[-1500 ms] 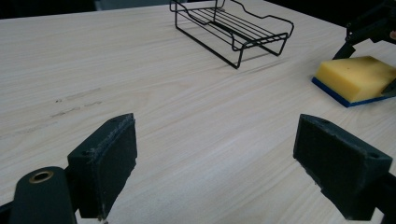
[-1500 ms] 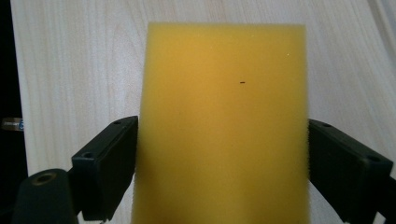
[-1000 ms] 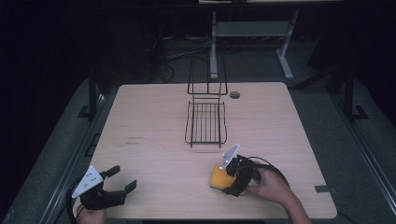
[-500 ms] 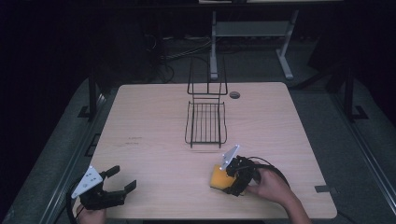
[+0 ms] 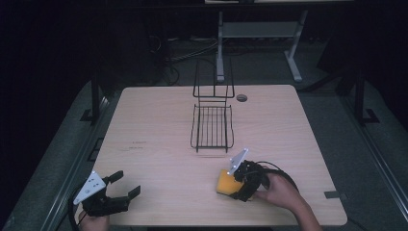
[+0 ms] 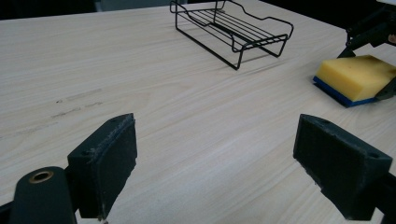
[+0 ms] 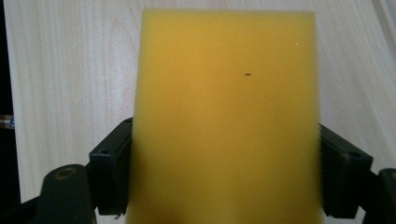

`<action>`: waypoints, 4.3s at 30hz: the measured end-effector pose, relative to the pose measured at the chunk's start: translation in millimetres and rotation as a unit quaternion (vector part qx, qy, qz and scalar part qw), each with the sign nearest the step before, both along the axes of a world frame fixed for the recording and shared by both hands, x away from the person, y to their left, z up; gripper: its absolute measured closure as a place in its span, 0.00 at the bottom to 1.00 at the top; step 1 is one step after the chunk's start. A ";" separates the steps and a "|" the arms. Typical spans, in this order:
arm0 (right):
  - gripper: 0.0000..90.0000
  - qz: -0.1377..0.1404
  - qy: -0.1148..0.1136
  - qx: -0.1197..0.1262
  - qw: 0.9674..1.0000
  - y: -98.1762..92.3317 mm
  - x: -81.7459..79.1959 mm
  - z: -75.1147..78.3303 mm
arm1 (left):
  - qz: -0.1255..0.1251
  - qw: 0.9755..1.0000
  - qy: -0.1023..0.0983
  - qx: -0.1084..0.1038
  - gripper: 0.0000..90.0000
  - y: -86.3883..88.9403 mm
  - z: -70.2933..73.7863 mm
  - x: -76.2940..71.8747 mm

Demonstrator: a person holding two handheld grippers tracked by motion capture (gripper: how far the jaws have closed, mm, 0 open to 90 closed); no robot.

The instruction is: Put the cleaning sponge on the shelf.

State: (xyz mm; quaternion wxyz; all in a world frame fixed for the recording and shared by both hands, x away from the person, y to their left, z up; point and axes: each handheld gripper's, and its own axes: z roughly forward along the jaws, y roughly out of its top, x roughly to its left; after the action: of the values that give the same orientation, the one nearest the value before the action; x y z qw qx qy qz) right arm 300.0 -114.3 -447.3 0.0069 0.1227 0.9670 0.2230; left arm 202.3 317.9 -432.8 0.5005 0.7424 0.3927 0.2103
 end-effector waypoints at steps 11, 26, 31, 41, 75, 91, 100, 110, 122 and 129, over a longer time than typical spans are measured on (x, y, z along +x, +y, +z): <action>0.23 0.014 -0.008 -0.009 1.000 5.9 7.0 18.6 | 0.001 1.000 -0.001 -0.001 0.14 0.4 -0.1 0.2; 0.23 0.029 -0.010 0.008 0.999 11.5 25.8 42.0 | 0.000 1.000 -0.002 -0.002 0.14 1.0 -0.2 0.3; 0.23 0.034 -0.009 0.004 0.999 14.1 33.9 45.3 | 0.000 1.000 -0.002 -0.002 0.14 0.9 -0.2 0.3; 0.24 0.045 0.004 0.001 0.999 22.7 49.1 48.0 | -0.001 1.000 -0.002 -0.002 0.14 1.1 0.0 0.2; 0.24 0.050 -0.001 -0.009 0.999 38.7 84.2 65.5 | 0.002 1.000 -0.002 -0.005 0.14 2.6 0.0 0.1; 0.24 0.056 -0.008 -0.008 0.998 54.3 104.7 66.5 | 0.002 1.000 -0.002 -0.008 0.14 3.5 0.1 0.7; 0.24 0.054 0.002 0.006 0.999 56.7 115.9 60.8 | 0.003 1.000 -0.002 -0.009 0.14 4.9 0.0 0.8; 0.24 0.055 0.006 0.003 0.998 61.7 129.9 63.3 | 0.004 1.000 -0.005 -0.011 0.14 6.1 0.2 0.9; 0.24 0.053 0.009 -0.019 0.998 68.6 149.8 63.2 | 0.006 1.000 -0.003 -0.012 0.14 7.1 0.3 1.1; 0.24 0.046 0.015 -0.016 0.999 68.7 162.2 58.1 | 0.004 1.000 -0.004 -0.010 0.14 6.2 0.1 1.3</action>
State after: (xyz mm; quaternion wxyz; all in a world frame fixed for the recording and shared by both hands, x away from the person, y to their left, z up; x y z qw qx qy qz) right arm 462.2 -45.6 -389.2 -0.0161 0.0815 0.9751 0.2057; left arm 203.6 324.1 -432.7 0.5086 0.7348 0.3961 0.2109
